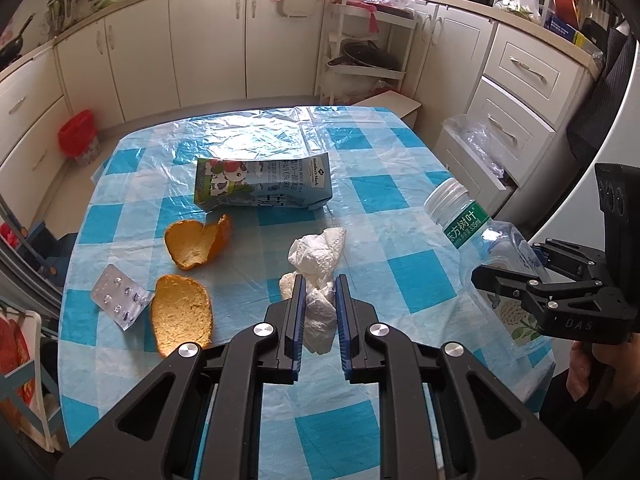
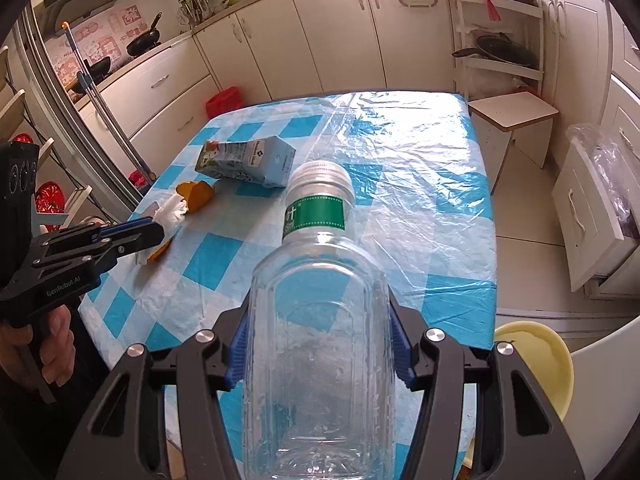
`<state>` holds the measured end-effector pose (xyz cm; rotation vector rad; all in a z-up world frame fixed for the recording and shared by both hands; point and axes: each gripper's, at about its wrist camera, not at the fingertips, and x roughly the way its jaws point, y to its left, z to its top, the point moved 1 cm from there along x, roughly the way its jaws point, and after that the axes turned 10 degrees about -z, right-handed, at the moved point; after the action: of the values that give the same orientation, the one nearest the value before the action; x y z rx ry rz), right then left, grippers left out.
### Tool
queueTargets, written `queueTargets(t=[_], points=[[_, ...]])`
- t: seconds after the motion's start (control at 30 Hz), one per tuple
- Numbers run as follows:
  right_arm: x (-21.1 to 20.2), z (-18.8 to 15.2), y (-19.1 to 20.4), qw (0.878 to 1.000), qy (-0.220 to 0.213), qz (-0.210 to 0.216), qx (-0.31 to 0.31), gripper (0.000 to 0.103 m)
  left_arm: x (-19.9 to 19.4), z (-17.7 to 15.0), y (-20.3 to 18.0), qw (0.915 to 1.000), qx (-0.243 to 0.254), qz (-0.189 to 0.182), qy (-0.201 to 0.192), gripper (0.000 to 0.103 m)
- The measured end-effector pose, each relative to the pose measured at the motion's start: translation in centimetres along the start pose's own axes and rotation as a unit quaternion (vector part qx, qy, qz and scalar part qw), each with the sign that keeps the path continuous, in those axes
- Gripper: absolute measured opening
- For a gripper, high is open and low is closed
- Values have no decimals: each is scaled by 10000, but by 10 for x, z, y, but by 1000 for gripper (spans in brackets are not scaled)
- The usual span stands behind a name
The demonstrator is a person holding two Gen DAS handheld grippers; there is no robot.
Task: Collect trash
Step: 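Carry the tissue and bottle over the yellow bucket with both tools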
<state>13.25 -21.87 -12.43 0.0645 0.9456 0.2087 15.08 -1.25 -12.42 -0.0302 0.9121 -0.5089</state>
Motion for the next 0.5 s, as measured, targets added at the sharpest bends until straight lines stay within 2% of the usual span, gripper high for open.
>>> queueTargets(t=[0.27,0.5], points=[[-19,-3,-40,9985,-206,-275,427,56,4,2,-23,9994,137,-328,-45,13],[-38,-21,-109,9898,-230,-785,1165,56,17,8,-79,9962,382,-778,-101,13]])
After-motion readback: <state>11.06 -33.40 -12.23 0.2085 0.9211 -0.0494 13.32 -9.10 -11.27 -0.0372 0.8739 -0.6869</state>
